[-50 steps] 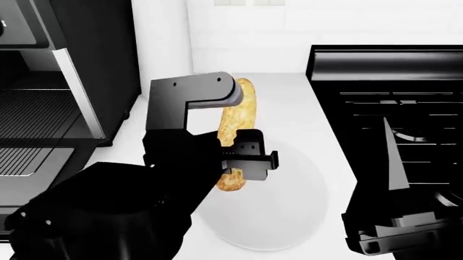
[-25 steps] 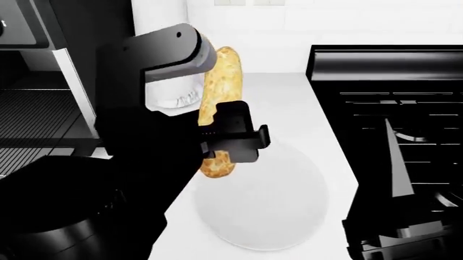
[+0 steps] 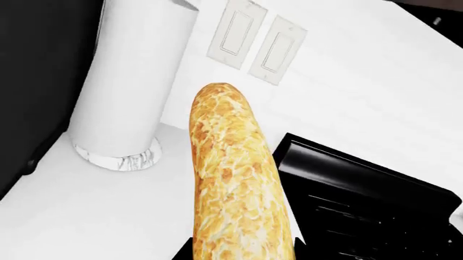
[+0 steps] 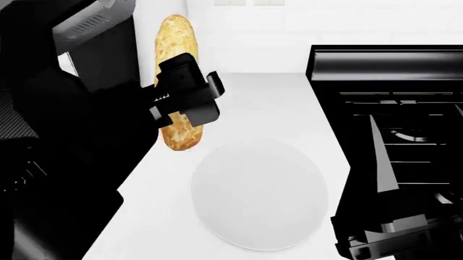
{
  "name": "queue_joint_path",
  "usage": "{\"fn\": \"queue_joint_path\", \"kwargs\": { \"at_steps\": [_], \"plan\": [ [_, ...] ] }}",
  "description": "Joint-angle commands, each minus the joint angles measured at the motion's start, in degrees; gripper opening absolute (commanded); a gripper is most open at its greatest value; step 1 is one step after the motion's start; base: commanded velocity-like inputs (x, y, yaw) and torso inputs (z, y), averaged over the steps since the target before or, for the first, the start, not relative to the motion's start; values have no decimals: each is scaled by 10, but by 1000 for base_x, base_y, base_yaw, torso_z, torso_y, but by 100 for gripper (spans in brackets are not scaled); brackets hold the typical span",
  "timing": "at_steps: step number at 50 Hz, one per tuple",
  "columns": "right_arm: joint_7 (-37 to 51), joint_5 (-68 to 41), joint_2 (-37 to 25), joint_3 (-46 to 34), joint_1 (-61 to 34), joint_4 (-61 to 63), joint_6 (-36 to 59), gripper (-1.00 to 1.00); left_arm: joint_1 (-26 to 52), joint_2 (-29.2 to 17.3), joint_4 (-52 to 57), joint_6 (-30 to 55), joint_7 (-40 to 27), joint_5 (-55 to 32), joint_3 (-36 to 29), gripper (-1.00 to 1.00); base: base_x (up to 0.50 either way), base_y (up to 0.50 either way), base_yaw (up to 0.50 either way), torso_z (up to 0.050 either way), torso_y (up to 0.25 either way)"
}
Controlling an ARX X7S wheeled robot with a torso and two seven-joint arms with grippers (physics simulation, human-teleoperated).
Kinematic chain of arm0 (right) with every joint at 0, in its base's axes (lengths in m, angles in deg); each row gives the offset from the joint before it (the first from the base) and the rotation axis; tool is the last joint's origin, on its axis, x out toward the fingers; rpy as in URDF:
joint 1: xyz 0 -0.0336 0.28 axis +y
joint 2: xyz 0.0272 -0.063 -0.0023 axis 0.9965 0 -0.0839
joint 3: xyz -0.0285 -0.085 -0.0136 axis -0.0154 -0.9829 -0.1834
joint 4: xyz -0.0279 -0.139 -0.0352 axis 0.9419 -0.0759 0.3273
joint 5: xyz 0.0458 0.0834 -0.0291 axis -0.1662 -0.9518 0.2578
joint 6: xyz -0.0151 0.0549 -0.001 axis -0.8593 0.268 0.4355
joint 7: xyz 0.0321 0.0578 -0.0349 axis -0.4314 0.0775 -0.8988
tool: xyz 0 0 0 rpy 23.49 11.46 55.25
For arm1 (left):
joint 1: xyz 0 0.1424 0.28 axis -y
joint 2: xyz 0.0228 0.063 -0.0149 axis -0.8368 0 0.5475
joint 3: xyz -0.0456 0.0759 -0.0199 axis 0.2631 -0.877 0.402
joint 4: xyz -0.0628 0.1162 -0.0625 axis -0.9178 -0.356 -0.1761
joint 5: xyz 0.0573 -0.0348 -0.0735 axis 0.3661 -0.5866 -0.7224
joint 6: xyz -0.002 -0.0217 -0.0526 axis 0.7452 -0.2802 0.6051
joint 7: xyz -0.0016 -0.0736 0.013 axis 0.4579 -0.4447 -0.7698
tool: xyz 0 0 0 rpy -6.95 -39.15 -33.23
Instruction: Place the baguette on the rack of the toaster oven.
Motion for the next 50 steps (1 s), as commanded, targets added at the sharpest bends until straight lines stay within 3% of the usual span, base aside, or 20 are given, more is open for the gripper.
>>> {"fn": "queue_joint_path", "kwargs": {
  "at_steps": [1, 13, 22, 34, 41, 50],
  "plan": [
    [-6, -8, 6, -3, -12, 3, 11, 100, 40, -42, 18, -71, 4, 0, -38, -100, 0, 0, 0, 0, 0],
    [-13, -14, 22, -8, -24, -1, 24, 100, 63, -86, 32, -106, -2, 17, -53, -100, 0, 0, 0, 0, 0],
    [-18, -19, 30, -10, -33, -2, 33, 100, 200, -141, 71, -253, -4, 40, -241, -100, 0, 0, 0, 0, 0],
    [-19, -20, 34, -16, -41, 2, 41, 100, 278, -176, 88, -332, -3, 51, -338, -100, 0, 0, 0, 0, 0],
    [-19, -19, 31, -23, -43, 4, 38, 100, 312, -208, 80, -366, 0, 47, -361, -100, 0, 0, 0, 0, 0],
    [-19, -27, 40, -29, -55, 1, 46, 100, 348, -244, 46, -376, 8, 11, -345, -100, 0, 0, 0, 0, 0]
  ]
}}
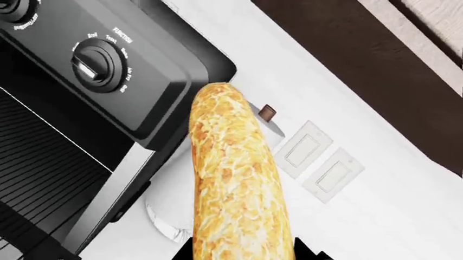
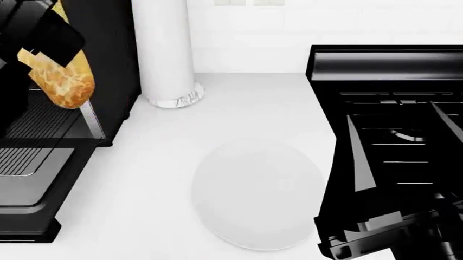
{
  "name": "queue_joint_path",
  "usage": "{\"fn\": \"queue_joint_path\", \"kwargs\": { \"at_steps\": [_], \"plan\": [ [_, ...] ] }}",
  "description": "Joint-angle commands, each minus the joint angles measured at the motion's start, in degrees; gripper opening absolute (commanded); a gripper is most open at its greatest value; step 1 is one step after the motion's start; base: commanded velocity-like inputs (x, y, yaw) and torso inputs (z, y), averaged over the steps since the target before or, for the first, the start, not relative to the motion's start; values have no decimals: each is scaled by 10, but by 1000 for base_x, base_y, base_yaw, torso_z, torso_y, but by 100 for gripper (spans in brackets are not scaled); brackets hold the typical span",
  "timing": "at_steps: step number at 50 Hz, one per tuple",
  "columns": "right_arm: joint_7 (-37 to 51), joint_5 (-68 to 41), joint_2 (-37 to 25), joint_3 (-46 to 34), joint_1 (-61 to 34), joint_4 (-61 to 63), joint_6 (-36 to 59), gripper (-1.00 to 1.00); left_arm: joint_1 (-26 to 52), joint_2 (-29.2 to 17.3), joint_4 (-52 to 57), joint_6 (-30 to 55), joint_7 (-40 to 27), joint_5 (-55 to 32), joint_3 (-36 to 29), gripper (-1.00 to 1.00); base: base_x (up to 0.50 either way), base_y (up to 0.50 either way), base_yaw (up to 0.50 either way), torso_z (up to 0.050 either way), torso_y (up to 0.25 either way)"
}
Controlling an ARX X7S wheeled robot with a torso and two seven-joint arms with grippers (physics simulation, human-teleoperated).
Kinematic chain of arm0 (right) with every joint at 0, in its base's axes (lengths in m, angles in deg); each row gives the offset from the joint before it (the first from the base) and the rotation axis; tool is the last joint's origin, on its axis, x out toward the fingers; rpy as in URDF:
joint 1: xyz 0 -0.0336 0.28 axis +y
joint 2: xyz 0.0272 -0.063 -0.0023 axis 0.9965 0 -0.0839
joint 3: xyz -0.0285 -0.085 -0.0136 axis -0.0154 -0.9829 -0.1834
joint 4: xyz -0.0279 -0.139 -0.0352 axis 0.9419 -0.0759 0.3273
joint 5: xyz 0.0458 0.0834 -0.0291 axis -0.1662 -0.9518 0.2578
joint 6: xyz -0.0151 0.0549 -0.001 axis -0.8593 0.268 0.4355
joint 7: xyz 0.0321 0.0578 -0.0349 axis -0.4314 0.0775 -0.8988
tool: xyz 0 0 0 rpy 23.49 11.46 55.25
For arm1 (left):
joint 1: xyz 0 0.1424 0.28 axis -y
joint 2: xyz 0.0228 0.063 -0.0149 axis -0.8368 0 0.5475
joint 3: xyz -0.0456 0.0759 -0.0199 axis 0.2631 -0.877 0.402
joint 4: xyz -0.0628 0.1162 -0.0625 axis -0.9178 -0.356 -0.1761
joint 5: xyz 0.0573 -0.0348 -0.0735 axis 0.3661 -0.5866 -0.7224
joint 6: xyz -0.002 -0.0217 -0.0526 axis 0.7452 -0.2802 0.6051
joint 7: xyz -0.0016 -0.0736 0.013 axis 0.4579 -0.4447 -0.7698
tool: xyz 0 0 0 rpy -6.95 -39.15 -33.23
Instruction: Place the baguette on the rack of the toaster oven.
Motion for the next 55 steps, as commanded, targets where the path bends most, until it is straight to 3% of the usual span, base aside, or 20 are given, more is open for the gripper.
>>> {"fn": "queue_joint_path", "kwargs": {
  "at_steps": [1, 28, 41, 55],
  "plan": [
    [-1, -5, 8, -7, -11, -2, 7, 100, 58, -45, -25, -37, 11, -34, -11, -100, 0, 0, 0, 0, 0],
    [-7, -16, 17, -16, -27, -4, 16, 100, 95, -90, -87, -74, 12, -72, 18, -100, 0, 0, 0, 0, 0],
    [-5, -11, 9, -24, -27, -2, 9, 100, 111, -86, -106, -147, 0, -53, -50, -100, 0, 0, 0, 0, 0],
    [-6, -14, 25, -28, -33, -12, 18, 100, 115, -82, -134, -191, 3, -56, -62, -100, 0, 0, 0, 0, 1]
  ]
}}
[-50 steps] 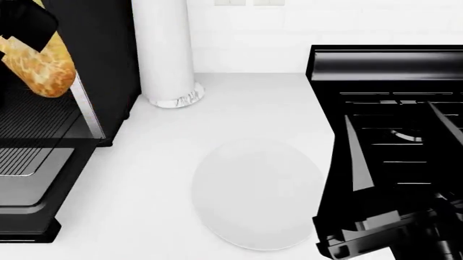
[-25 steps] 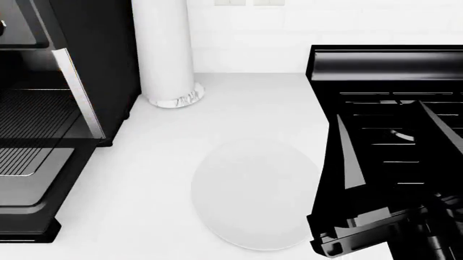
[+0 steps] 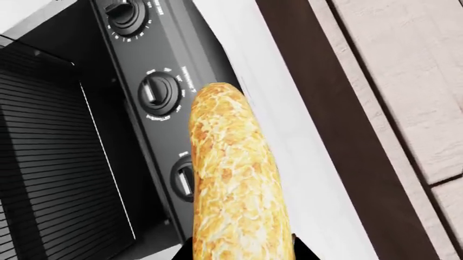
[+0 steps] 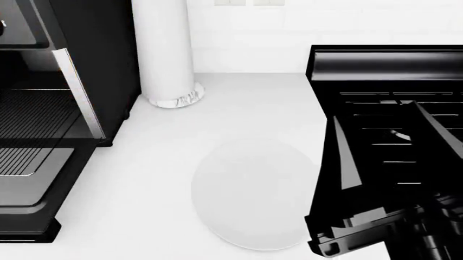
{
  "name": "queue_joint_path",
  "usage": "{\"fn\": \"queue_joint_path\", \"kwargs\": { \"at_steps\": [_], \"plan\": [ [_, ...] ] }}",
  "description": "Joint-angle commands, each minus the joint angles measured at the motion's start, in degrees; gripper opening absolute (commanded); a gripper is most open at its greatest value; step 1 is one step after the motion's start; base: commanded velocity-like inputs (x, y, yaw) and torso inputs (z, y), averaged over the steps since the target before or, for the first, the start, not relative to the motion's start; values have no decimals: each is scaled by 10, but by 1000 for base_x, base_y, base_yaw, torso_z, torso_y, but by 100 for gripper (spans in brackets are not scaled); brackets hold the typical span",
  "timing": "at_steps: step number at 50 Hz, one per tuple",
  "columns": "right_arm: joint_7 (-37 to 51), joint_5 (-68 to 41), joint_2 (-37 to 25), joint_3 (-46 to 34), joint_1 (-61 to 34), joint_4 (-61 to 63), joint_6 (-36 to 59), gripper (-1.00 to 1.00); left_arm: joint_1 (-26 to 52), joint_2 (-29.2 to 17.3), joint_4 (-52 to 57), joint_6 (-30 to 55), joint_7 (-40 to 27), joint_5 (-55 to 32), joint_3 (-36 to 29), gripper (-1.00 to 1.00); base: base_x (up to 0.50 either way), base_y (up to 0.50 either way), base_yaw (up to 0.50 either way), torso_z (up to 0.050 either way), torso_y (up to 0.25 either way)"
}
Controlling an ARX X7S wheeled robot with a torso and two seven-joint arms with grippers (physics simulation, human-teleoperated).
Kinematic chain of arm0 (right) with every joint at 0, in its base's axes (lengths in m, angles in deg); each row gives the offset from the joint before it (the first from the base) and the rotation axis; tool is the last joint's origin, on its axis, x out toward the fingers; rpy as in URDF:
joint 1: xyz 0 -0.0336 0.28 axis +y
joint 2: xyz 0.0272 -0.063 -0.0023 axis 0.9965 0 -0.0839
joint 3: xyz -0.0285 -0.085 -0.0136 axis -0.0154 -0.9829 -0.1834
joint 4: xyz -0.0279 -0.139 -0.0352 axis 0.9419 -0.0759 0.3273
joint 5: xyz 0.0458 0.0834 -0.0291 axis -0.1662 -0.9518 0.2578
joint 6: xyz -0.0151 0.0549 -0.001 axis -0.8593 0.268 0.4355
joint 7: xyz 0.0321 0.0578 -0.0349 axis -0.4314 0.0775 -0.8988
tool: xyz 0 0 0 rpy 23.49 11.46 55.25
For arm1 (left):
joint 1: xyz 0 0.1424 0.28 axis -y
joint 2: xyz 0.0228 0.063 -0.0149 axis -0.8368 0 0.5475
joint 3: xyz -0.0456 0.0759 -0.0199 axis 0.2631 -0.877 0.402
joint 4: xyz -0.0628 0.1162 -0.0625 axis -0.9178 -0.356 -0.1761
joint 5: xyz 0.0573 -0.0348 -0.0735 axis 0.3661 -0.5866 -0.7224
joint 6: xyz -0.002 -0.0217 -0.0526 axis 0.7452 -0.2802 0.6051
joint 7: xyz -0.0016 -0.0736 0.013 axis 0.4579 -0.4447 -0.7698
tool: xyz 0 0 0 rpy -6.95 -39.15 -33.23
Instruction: Place the baguette on the rack of the toaster oven.
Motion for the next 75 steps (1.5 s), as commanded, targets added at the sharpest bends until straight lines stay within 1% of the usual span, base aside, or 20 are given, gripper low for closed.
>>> {"fn": "queue_joint_path", "kwargs": {
  "at_steps": [1, 9, 12, 16, 20, 30, 33, 37, 41, 44, 51, 55, 58, 68, 75],
  "plan": [
    [0, -1, 8, -3, -4, -4, 4, 100, 7, 1, -19, -39, 1, 3, -16, -100, 0, 0, 0, 0, 0],
    [0, 0, 3, -5, -4, -1, 2, 100, 15, -4, -21, -47, -1, 8, -26, -100, 0, 0, 0, 0, 0],
    [0, 1, 1, -6, -3, -1, 1, 100, 32, -6, -21, -50, -4, 5, -38, -100, 0, 0, 0, 0, 0],
    [-1, 1, 0, -7, -3, -1, -1, 100, 76, -2, -23, -72, -5, 2, -93, -100, 0, 0, 0, 0, 0],
    [-1, 2, -3, -8, -2, -1, -5, 100, 85, -1, -27, -82, -6, 4, -111, -100, 0, 0, 0, 0, 0],
    [-1, 1, -1, -9, -4, -3, -3, 100, 81, 1, -46, -87, -6, 9, -116, -100, 0, 0, 0, 0, 0],
    [-2, -1, 1, -9, -5, -6, -4, 100, 63, 6, -61, -87, -6, 12, -105, -100, 0, 0, 0, 0, 0],
    [-2, -3, 6, -10, -8, -11, -3, 100, 58, 14, -80, -87, -6, 14, -104, -100, 0, 0, 0, 0, 0],
    [-1, 1, -10, -11, -2, -3, -15, 100, 53, 26, -100, -87, -6, 15, -99, -100, 0, 0, 0, 0, 0],
    [-1, 1, -7, -11, -3, -6, -13, 100, 39, 31, -107, -87, -6, 21, -91, -100, 0, 0, 0, 0, 0],
    [-1, 0, -4, -13, -5, -7, -12, 100, 78, 40, -120, -87, -6, 18, -123, -100, 0, 0, 0, 0, 0],
    [-1, -1, 0, -14, -7, -9, -10, 100, 84, 45, -130, -87, -6, 18, -128, -100, 0, 0, 0, 0, 0],
    [-2, -1, 0, -15, -7, -10, -10, 100, 84, 52, -139, -87, -6, 16, -128, -100, 0, 0, 0, 0, 0],
    [-3, -2, 6, -16, -7, -21, -13, 100, 49, 75, -180, -87, -6, 18, -100, -100, 0, 0, 0, 0, 0],
    [-5, -1, 4, -18, -3, -25, -21, 100, 56, 91, -198, -87, -6, 13, -110, -100, 0, 0, 0, 0, 0]
  ]
}}
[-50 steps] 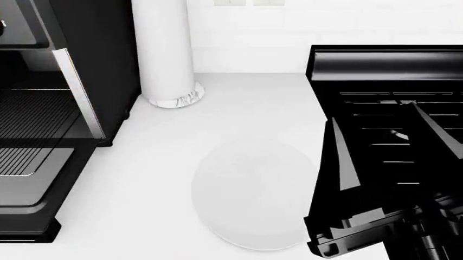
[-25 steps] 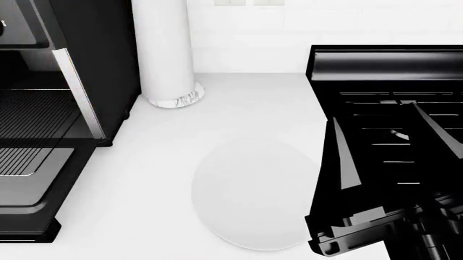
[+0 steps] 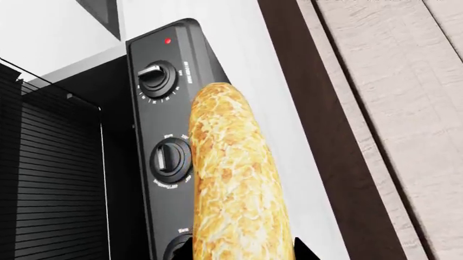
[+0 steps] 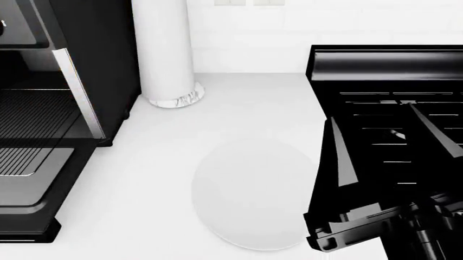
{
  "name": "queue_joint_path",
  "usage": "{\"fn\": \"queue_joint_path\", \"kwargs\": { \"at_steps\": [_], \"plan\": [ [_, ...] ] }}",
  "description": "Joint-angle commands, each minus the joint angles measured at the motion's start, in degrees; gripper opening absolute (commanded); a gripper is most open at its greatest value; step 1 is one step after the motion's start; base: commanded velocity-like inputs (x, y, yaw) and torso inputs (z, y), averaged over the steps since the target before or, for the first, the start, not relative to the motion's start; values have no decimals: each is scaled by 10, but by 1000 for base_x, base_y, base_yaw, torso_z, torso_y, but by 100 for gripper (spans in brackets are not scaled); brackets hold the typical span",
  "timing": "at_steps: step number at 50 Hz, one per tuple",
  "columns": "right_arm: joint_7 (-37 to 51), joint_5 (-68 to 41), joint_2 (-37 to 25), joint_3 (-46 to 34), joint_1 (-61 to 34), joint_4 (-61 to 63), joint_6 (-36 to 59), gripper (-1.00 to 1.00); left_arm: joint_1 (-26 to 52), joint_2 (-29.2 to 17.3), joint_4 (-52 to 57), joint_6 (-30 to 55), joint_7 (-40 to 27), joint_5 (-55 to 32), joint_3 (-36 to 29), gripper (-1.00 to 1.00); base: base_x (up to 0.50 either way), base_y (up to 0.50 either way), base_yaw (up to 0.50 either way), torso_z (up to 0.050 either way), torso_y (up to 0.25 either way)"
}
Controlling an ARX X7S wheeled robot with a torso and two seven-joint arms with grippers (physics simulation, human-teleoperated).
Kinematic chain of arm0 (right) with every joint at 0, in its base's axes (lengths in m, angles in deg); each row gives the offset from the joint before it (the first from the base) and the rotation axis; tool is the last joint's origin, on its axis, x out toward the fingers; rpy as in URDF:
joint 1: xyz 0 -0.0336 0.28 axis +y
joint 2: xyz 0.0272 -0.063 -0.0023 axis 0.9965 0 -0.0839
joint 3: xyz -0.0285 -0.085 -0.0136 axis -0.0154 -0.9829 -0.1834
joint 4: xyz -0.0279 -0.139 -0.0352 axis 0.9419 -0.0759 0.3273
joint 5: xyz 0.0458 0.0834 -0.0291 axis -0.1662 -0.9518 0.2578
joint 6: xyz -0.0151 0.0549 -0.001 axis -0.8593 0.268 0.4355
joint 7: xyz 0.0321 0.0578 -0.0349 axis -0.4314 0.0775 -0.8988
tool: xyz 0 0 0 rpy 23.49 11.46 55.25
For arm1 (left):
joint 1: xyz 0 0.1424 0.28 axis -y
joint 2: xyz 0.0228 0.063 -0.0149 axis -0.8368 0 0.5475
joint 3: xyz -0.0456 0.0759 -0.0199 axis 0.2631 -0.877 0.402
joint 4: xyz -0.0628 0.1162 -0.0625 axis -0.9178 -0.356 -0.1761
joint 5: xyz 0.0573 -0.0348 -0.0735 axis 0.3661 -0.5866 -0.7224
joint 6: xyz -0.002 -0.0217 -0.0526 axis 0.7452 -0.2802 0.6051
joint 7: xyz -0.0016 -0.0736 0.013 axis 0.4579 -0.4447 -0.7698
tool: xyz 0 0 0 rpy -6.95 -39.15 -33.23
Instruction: Place the baguette on the rack of the toaster oven.
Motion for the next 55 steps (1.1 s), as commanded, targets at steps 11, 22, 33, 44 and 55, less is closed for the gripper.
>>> {"fn": "queue_joint_path", "kwargs": {
  "at_steps": [11, 22, 33, 44, 55],
  "plan": [
    [-2, 3, -4, -3, 7, -9, -14, 100, -25, 40, -57, -4, 0, -5, 11, -100, 0, 0, 0, 0, 0],
    [-1, 6, -3, -4, 11, -14, -19, 100, -32, 49, -71, -4, 0, -9, 11, -100, 0, 0, 0, 0, 1],
    [-2, 7, -5, -4, 14, -16, -23, 100, -56, 56, -86, -4, 0, -5, 20, -100, 0, 0, 0, 0, 0],
    [-2, 5, -2, -3, 13, -18, -20, 100, -70, 59, -99, -4, 0, -3, 25, -100, 0, 0, 0, 0, 0],
    [-4, -2, 6, -1, 7, -23, -14, 100, -99, 69, -118, -1, 2, -2, 38, -100, 0, 0, 0, 0, 0]
  ]
}}
